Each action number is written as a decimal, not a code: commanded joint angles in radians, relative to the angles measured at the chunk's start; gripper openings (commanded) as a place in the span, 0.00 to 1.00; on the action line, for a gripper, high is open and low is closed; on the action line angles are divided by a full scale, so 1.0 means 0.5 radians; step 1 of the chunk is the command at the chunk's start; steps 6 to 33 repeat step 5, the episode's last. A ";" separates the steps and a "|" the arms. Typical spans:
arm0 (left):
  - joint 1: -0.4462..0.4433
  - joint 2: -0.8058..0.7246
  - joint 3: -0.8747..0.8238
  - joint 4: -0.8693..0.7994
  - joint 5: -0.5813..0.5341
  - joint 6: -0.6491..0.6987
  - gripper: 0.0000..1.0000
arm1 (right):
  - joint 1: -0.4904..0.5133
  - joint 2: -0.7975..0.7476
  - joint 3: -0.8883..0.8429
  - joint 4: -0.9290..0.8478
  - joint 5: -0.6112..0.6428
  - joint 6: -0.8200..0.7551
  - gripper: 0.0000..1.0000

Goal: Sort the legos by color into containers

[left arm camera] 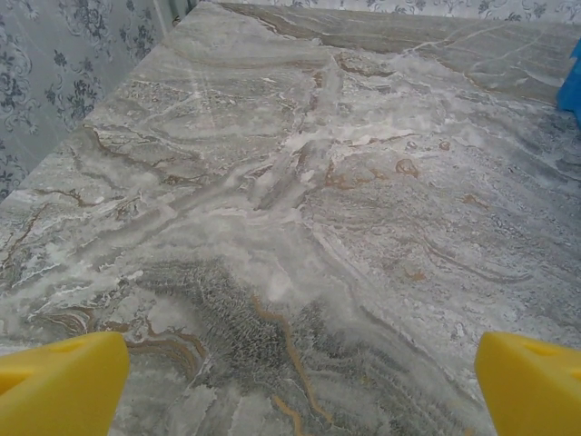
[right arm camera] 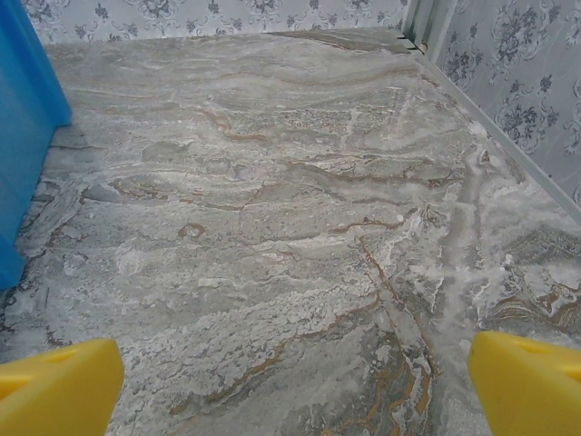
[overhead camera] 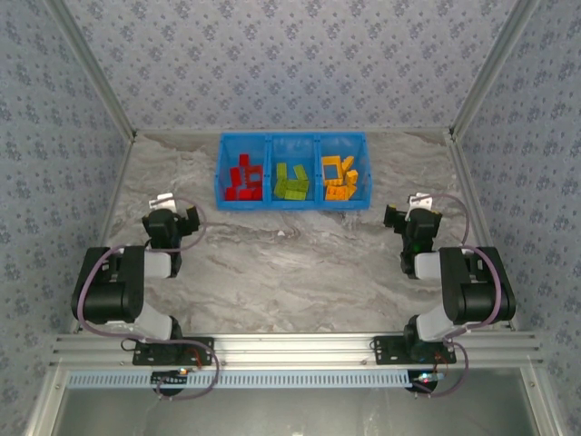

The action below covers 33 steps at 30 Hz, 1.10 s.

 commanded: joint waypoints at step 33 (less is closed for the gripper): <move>-0.002 0.010 0.038 0.064 0.021 0.020 0.98 | 0.006 0.024 0.029 0.015 0.046 -0.022 1.00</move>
